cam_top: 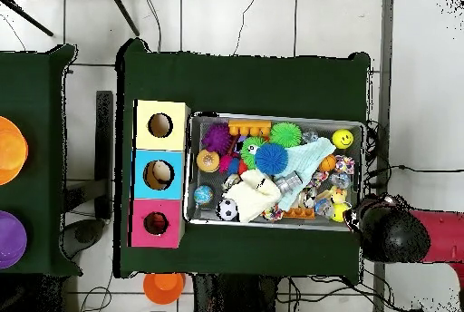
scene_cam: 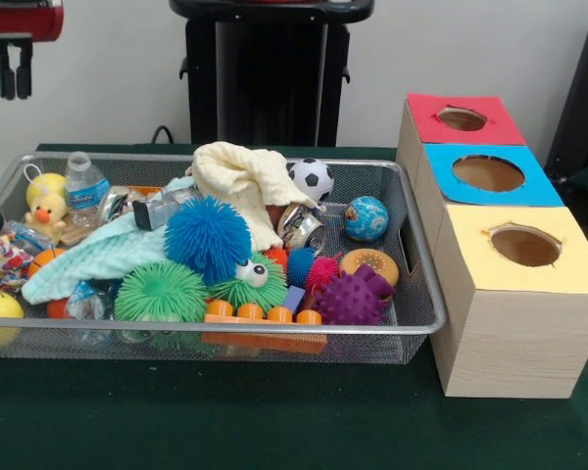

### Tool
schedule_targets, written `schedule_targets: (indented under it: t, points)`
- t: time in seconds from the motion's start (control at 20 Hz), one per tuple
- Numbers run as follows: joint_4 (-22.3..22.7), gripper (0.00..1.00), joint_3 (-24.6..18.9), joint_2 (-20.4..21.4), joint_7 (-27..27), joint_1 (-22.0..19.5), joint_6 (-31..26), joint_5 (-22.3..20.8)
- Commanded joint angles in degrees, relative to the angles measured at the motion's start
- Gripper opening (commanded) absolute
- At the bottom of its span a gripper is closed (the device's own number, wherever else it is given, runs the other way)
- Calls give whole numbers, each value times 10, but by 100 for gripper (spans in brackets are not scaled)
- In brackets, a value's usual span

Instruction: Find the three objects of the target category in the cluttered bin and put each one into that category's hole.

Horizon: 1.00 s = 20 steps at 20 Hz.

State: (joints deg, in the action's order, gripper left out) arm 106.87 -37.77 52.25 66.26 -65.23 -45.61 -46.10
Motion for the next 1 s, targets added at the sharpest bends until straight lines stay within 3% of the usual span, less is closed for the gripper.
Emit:
schedule_targets:
  t: [0.05, 0.6, 1.0]
  points:
    - [-1, 0, -24, -71, -123, 13, 25, -57]
    - [-65, 0, -10, -150, -122, 22, 45, -133]
    - [-111, 0, -6, -200, -158, 12, 35, -168]
